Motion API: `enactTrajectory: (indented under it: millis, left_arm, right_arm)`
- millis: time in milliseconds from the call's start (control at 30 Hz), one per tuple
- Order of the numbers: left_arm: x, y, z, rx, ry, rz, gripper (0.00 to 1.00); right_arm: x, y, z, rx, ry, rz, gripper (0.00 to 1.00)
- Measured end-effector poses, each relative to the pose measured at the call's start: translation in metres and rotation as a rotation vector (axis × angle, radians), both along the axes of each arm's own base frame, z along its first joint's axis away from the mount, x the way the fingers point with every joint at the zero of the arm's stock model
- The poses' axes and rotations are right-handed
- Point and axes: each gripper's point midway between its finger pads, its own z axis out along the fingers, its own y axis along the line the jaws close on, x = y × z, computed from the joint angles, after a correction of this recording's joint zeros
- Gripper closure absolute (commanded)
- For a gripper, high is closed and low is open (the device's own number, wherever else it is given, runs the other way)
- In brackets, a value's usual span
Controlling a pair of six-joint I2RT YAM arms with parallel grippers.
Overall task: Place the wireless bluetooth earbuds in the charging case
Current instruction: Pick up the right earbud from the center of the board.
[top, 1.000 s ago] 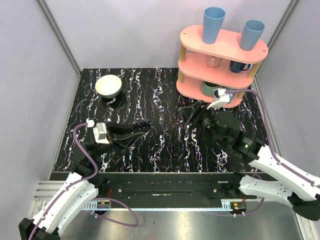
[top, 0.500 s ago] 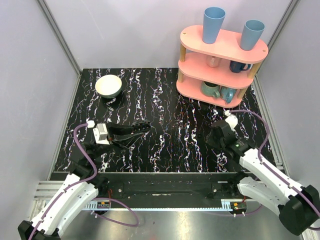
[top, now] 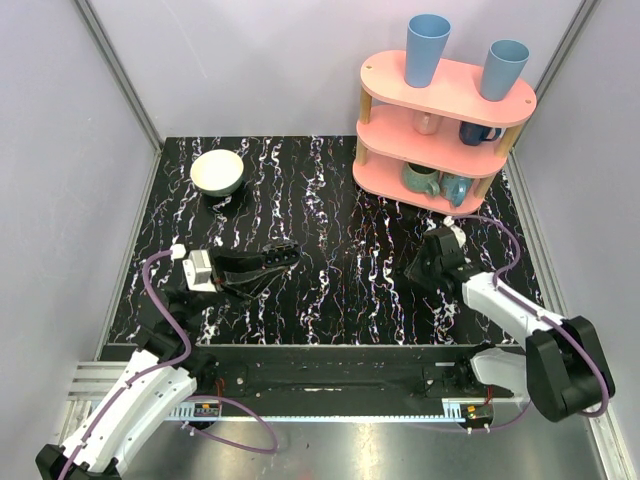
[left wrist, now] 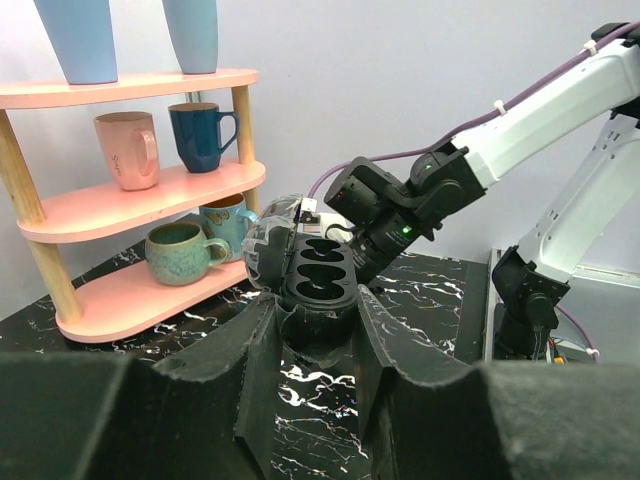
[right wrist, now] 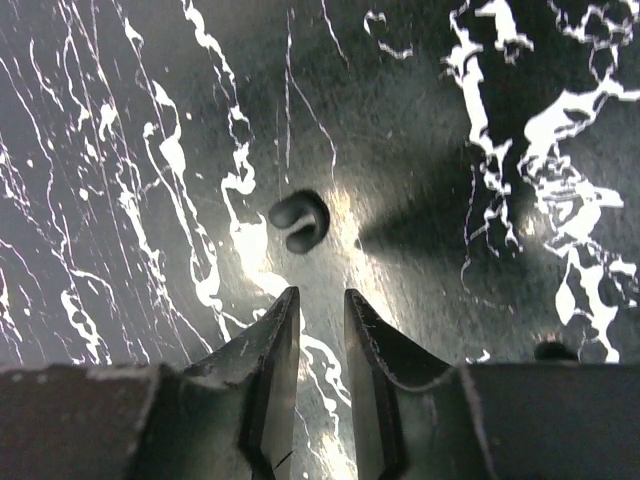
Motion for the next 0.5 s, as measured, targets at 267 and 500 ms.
enactTrajectory:
  millis: [267, 500]
  left_arm:
    - [0.0, 0.0, 0.0, 0.0, 0.001, 0.0, 1.0]
    - [0.0, 0.0, 0.0, 0.0, 0.001, 0.0, 1.0]
  right_arm:
    - [0.026, -0.001, 0.003, 0.014, -0.012, 0.007, 0.69]
    - [0.03, -0.003, -0.009, 0.01, 0.021, 0.016, 0.7]
